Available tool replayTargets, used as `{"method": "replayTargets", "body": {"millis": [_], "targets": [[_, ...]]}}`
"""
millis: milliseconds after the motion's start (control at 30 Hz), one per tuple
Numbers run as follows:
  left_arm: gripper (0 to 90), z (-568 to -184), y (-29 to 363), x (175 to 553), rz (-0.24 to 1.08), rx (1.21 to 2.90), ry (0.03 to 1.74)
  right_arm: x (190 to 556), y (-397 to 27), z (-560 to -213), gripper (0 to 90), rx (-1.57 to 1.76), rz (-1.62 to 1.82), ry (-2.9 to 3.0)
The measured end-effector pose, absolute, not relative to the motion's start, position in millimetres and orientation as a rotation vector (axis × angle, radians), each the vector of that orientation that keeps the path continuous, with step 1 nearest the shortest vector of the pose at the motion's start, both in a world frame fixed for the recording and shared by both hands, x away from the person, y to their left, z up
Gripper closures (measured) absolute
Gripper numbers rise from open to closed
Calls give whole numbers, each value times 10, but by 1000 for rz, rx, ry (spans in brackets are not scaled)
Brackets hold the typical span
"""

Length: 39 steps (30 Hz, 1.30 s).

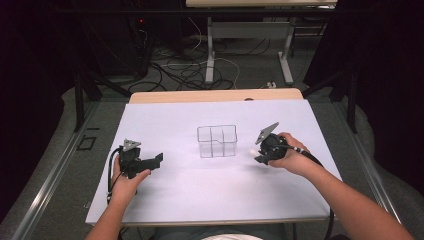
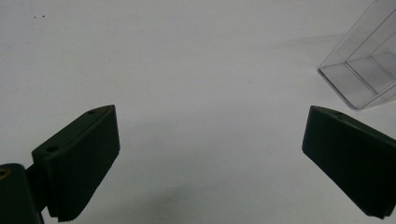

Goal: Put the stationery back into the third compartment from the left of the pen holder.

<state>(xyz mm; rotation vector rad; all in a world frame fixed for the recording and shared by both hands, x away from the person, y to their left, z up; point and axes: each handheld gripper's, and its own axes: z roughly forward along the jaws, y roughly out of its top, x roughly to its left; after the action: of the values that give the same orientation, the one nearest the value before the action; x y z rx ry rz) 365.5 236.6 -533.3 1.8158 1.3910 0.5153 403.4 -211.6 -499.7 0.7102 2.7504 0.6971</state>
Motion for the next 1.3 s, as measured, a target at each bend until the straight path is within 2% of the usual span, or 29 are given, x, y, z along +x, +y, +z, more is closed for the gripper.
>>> {"method": "replayTargets", "body": {"millis": [433,1300], "targets": [[40,-5333,2366,3657,516,1815,1389,4099,-2088,-4866,691,884,940,2580],[41,-5336,2365,3659,520,1811,1387,4142,-2007,-4686,690,1001,1431,2171]]}}
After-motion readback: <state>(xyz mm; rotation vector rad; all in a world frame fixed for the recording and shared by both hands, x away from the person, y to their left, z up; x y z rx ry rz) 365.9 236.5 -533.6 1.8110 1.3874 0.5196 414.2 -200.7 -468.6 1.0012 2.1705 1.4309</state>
